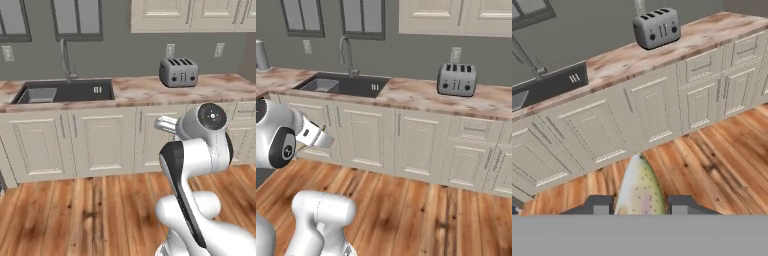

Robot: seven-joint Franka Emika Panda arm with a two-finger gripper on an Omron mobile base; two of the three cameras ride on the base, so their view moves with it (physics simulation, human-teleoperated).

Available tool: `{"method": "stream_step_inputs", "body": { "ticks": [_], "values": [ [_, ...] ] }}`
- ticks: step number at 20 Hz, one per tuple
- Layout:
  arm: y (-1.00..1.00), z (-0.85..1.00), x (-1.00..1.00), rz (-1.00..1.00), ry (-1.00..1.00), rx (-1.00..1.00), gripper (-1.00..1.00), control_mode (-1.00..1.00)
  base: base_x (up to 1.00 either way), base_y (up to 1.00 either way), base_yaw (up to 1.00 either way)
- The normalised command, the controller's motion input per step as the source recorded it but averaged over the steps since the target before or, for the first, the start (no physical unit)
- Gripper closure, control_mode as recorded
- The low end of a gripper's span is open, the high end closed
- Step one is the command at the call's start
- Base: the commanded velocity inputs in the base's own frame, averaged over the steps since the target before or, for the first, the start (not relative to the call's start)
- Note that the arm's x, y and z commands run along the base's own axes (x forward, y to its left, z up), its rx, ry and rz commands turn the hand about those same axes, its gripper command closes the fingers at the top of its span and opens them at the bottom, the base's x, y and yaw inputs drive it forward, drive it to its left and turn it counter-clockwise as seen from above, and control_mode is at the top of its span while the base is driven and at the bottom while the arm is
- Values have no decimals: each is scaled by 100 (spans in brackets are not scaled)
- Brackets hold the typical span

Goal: Transport the fish from the fridge to the microwave and turn on the microwave.

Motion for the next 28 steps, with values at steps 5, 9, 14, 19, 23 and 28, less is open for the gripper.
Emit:
{"method": "stream_step_inputs", "body": {
  "ticks": [5, 9, 14, 19, 23, 28],
  "values": [
    [0, 0, 0, 0, 0, 0, 100, 100, 51, -28, -27],
    [0, 0, 0, 0, 0, 0, 100, 100, 41, -23, -41],
    [0, 0, 0, 0, 0, 0, 100, 100, 32, -20, -51],
    [0, 0, 0, 0, 0, 0, 100, 100, 31, -20, -53],
    [0, 0, 0, 0, 0, 0, 100, 100, 34, -20, -50],
    [0, 0, 0, 0, 0, 0, 100, 100, 40, -21, -43]
  ]
}}
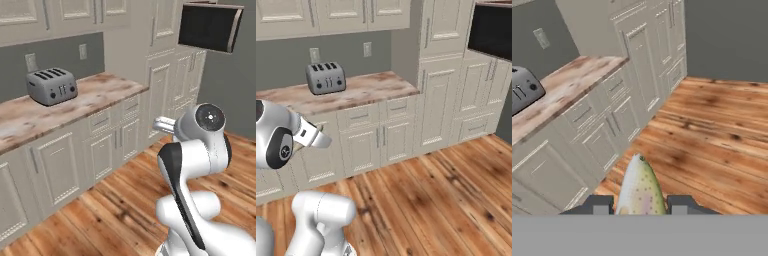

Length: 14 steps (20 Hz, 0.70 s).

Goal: Transport the fish from the fridge to the microwave and turn on the microwave.

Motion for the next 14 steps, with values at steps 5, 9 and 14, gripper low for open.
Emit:
{"method": "stream_step_inputs", "body": {
  "ticks": [5, 9, 14],
  "values": [
    [0, 0, 0, 0, 0, 0, 100, 100, 48, -23, -36],
    [0, 0, 0, 0, 0, 0, 100, 100, 52, -23, -31],
    [0, 0, 0, 0, 0, 0, 100, 100, 56, -24, -28]
  ]
}}
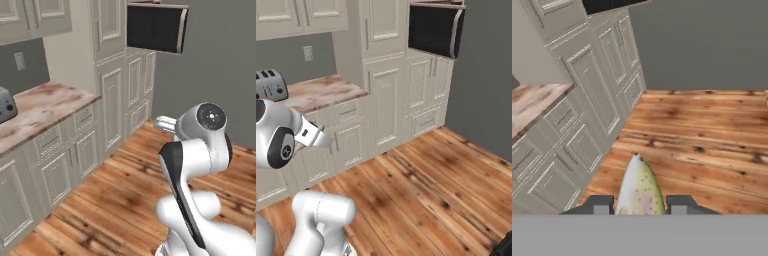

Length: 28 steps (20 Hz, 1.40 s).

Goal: Transport the fish from the fridge to the microwave and turn on the microwave.

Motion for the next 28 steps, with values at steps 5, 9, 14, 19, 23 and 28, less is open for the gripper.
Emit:
{"method": "stream_step_inputs", "body": {
  "ticks": [5, 9, 14, 19, 23, 28],
  "values": [
    [0, 0, 0, 0, 0, 0, 100, 100, 55, -24, -28],
    [0, 0, 0, 0, 0, 0, 100, 100, 55, -24, -28],
    [0, 0, 0, 0, 0, 0, 100, 100, 56, -24, -27],
    [0, 0, 0, 0, 0, 0, 100, 100, 62, -21, -23],
    [0, 0, 0, 0, 0, 0, 100, 100, 68, -17, -21],
    [0, 0, 0, 0, 0, 0, 100, 100, 70, -15, -19]
  ]
}}
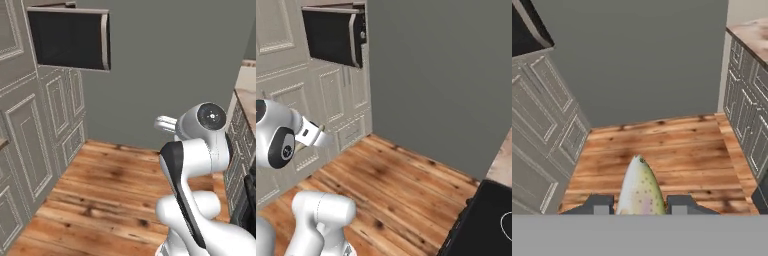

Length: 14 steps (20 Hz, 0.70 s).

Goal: Transport the fish from the fridge to the microwave and turn on the microwave.

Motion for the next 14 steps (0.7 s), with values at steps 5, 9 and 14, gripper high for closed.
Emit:
{"method": "stream_step_inputs", "body": {
  "ticks": [5, 9, 14],
  "values": [
    [0, 0, 0, 0, 0, 0, 100, 100, 77, -12, -15],
    [0, 0, 0, 0, 0, 0, 100, 100, 88, -5, -6],
    [0, 0, 0, 0, 0, 0, 100, 100, 92, -3, -4]
  ]
}}
